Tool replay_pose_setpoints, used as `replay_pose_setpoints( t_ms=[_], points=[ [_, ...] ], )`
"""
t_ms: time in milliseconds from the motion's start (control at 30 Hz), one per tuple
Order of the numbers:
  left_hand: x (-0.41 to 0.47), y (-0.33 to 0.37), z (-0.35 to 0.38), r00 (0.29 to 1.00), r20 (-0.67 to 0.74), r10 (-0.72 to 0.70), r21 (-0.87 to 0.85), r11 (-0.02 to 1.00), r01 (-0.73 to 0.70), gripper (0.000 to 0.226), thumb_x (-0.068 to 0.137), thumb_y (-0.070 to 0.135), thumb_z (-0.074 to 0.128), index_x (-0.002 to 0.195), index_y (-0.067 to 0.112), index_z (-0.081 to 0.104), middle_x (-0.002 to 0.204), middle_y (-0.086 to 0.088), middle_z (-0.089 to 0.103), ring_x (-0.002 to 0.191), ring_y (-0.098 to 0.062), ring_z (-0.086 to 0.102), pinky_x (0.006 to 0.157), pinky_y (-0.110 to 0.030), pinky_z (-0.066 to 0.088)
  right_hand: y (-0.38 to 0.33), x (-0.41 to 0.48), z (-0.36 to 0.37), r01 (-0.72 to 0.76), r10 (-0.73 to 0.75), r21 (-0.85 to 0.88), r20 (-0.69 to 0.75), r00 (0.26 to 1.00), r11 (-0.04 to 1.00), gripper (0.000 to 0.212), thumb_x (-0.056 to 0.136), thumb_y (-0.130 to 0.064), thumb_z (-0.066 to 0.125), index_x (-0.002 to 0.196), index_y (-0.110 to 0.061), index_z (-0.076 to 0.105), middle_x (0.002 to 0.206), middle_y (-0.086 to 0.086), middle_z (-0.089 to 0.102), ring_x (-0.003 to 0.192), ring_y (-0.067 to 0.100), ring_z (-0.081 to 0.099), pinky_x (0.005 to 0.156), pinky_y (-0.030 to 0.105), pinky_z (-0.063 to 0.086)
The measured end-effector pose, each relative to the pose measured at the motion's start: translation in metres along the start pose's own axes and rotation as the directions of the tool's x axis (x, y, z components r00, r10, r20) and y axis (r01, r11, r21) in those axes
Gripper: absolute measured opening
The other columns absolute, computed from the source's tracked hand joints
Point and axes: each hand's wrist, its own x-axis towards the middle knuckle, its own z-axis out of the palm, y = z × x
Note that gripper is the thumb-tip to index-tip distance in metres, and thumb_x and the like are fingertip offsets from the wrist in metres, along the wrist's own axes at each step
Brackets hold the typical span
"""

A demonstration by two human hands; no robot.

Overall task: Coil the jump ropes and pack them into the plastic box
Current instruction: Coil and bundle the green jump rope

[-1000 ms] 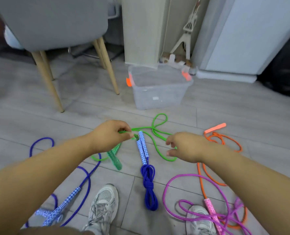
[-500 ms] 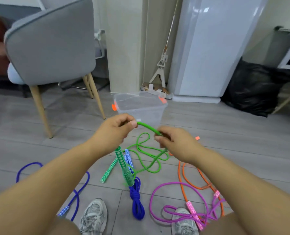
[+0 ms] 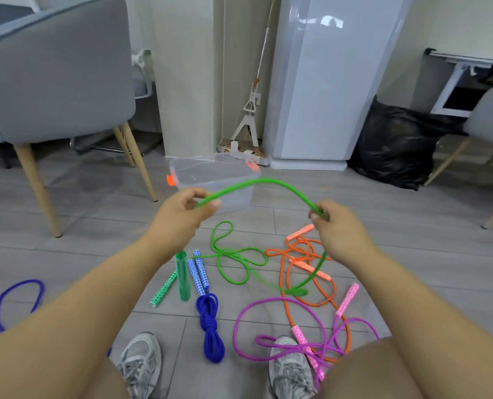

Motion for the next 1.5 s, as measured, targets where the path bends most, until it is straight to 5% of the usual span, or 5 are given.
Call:
replay_pose_setpoints(
  t_ms=[433, 633, 800, 1067, 1500],
  points=[
    [-0.011, 0.001, 0.018, 0.993, 0.092, 0.076, 0.227, 0.969, -0.096, 0.021, 0.091, 0.021, 0.058, 0.072, 0.014, 0.060, 0.050, 0.010, 0.039, 0.042, -0.003, 0.033, 0.050, -0.017, 0.032, -0.019, -0.005, 0.028, 0.083, -0.157, 0.470, 0.120, 0.980, 0.879, 0.020, 0.091, -0.010, 0.056, 0.072, -0.017, 0.053, 0.060, 0.007, 0.057, 0.057, 0.015, 0.056, 0.066, 0.033, 0.047],
    [-0.006, 0.000, 0.006, 0.997, -0.031, 0.069, 0.119, 0.991, -0.064, 0.021, 0.095, 0.017, 0.051, 0.075, 0.013, 0.055, 0.067, -0.001, 0.051, 0.040, -0.003, 0.043, 0.065, -0.039, 0.053, 0.010, -0.001, 0.024, 0.072, -0.050, -0.040, 0.402, 0.914, 0.997, 0.034, 0.094, -0.036, 0.050, 0.075, -0.009, 0.059, 0.054, -0.005, 0.048, 0.051, 0.013, 0.046, 0.056, 0.027, 0.038],
    [-0.013, 0.005, 0.007, 0.994, 0.097, -0.043, -0.005, 0.999, 0.044, 0.013, 0.095, 0.002, 0.047, 0.087, 0.012, 0.049, 0.068, -0.007, 0.057, 0.039, -0.013, 0.050, 0.051, -0.032, 0.054, 0.004, -0.001, 0.026, 0.048, -0.084, 0.166, 0.214, 0.973, 0.985, 0.018, 0.095, -0.021, 0.050, 0.094, -0.008, 0.061, 0.071, 0.000, 0.050, 0.066, 0.015, 0.046, 0.061, 0.027, 0.035],
    [-0.020, 0.018, 0.017, 0.963, 0.250, -0.105, -0.102, 0.986, 0.134, 0.022, 0.087, -0.011, 0.044, 0.084, 0.010, 0.040, 0.061, -0.008, 0.063, 0.046, -0.024, 0.057, 0.050, -0.034, 0.055, -0.038, -0.025, 0.053, 0.031, -0.256, 0.438, 0.465, 0.847, 0.898, 0.040, 0.083, 0.000, 0.065, 0.115, -0.016, 0.048, 0.098, 0.001, 0.061, 0.064, -0.003, 0.056, 0.068, 0.017, 0.047],
    [0.003, 0.007, -0.004, 0.887, -0.044, -0.459, -0.276, 0.860, 0.430, 0.030, 0.085, 0.009, 0.050, 0.058, 0.011, 0.063, 0.062, -0.003, 0.053, 0.042, -0.007, 0.037, 0.047, -0.018, 0.035, -0.039, -0.032, 0.062, 0.346, -0.337, 0.061, 0.435, 0.835, 0.936, 0.020, 0.095, -0.025, 0.050, 0.112, -0.017, 0.055, 0.092, 0.001, 0.060, 0.085, 0.018, 0.053, 0.068, 0.018, 0.039]
  ],
)
